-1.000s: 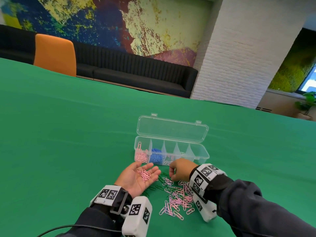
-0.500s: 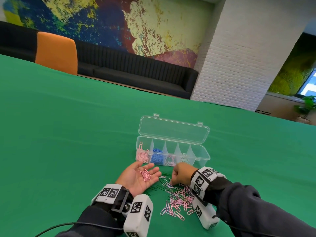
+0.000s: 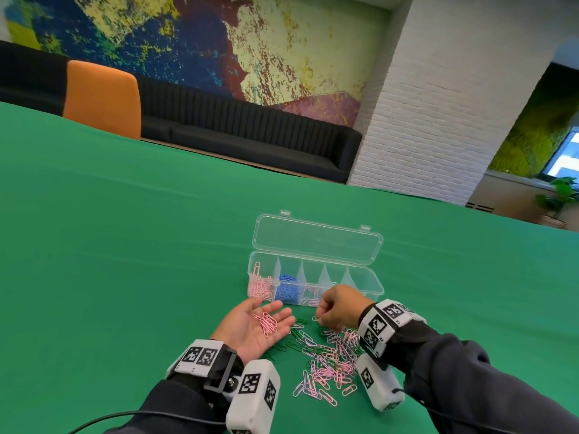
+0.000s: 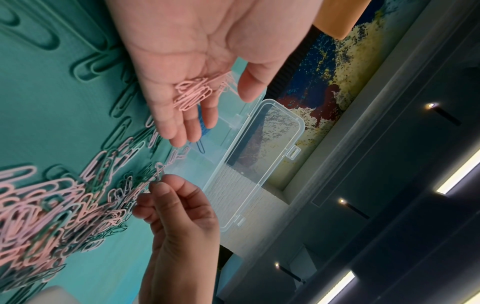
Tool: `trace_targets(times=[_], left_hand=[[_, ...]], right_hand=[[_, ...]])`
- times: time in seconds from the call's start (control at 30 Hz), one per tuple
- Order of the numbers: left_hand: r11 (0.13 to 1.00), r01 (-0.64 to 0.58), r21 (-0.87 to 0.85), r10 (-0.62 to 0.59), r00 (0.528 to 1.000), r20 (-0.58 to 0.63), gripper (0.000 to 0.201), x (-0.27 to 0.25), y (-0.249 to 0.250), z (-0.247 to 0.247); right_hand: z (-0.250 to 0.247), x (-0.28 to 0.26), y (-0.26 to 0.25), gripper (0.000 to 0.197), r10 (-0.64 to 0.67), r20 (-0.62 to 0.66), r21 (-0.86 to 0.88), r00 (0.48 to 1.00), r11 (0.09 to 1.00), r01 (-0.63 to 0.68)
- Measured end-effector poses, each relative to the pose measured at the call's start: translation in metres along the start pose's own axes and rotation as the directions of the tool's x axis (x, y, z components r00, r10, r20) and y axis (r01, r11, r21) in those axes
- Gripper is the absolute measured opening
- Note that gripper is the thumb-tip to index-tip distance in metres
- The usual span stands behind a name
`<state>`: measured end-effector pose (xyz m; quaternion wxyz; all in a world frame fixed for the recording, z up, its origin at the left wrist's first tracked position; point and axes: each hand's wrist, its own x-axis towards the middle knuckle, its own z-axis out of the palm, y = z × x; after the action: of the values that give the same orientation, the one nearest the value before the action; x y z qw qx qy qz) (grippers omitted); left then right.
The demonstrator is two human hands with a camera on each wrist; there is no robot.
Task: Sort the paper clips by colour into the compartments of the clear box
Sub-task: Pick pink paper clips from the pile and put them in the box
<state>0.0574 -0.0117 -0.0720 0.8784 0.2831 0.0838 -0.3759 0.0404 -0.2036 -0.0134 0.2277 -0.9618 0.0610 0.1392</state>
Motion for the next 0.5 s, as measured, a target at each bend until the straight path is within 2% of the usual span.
trace_targets(times=[0.07, 0.13, 0.2, 0.27, 0.4, 0.5], left_hand=[[1.0, 0.002, -0.001, -0.002, 1.0, -0.002, 0.038, 0.0, 0.0, 0.0], [1.0, 0.004, -0.005, -0.004, 1.0, -0.009, 0.038, 0.001, 0.0, 0.0], [1.0, 0.007, -0.008, -0.007, 1.0, -0.015, 0.039, 0.003, -0.001, 0.0], [1.0, 0.008, -0.022, -0.008, 1.0, -0.011, 0.04, 0.004, -0.002, 0.0], [0.996, 0.0, -0.087, -0.001, 1.0, -0.02, 0.039, -0.001, -0.002, 0.004], [0.998, -0.002, -0.057, 0.001, 1.0, -0.029, 0.033, -0.008, 0.001, 0.005]], right_hand=[[-0.002, -0.002, -0.003, 0.013, -0.033, -0.037, 0.034, 0.999, 0.999, 0.034], [-0.006, -0.007, -0.011, 0.011, -0.127, -0.084, 0.116, 0.988, 0.984, 0.136], [-0.012, -0.013, -0.021, 0.017, -0.243, -0.088, 0.245, 0.966, 0.935, 0.257], [-0.017, -0.016, -0.028, 0.022, -0.304, -0.067, 0.312, 0.95, 0.899, 0.309], [-0.018, -0.023, -0.024, 0.021, -0.27, -0.045, 0.181, 0.962, 0.945, 0.274], [-0.013, -0.036, -0.014, 0.019, -0.204, 0.106, 0.046, 0.973, 0.979, 0.2]])
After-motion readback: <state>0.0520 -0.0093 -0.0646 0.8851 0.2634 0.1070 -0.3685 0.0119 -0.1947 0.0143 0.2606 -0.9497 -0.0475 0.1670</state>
